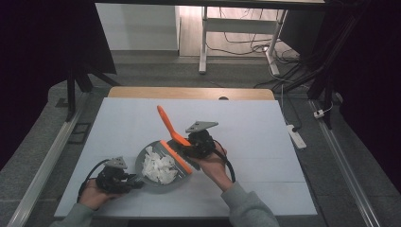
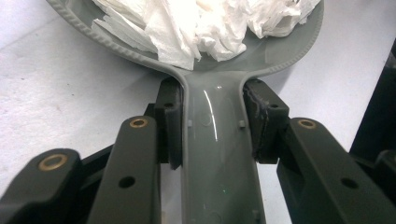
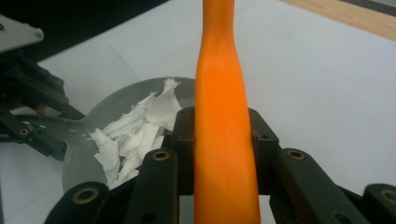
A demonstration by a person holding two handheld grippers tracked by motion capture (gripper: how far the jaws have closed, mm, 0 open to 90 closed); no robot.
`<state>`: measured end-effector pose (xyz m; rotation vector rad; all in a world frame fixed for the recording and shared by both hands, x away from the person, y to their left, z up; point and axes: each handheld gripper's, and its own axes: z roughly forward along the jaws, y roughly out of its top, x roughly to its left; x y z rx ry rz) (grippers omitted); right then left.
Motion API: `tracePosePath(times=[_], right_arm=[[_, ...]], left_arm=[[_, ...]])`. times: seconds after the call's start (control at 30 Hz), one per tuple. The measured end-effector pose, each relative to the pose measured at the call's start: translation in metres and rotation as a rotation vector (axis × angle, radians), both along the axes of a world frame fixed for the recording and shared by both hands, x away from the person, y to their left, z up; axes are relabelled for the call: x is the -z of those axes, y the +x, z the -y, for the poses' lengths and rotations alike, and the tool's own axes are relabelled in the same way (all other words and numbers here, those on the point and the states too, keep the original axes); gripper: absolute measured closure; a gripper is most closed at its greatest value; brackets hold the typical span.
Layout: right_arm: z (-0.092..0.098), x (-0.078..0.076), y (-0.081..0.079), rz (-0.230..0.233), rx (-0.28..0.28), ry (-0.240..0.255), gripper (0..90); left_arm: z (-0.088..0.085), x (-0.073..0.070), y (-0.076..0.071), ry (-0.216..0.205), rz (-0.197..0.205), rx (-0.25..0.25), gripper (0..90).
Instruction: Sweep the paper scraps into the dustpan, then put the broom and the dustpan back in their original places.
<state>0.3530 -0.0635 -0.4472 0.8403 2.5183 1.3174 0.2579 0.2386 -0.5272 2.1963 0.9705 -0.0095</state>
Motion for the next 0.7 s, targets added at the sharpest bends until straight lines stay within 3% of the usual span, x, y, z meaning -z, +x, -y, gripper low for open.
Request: tracePosePath(times=[0.3,0.7], right_arm=[[0.038,-0.006,-0.004,0.046,0.035,0.088,70.4],[0.084,-0.014,-0.019,0.112,0.060,0.140,70.3]], left_arm=[[0.000,-0.009,-0.006,-0.051,0.051,-0.056,61.1],[0.001,-0.018,-0.011,-0.104,0.080,-0.163,61.1]])
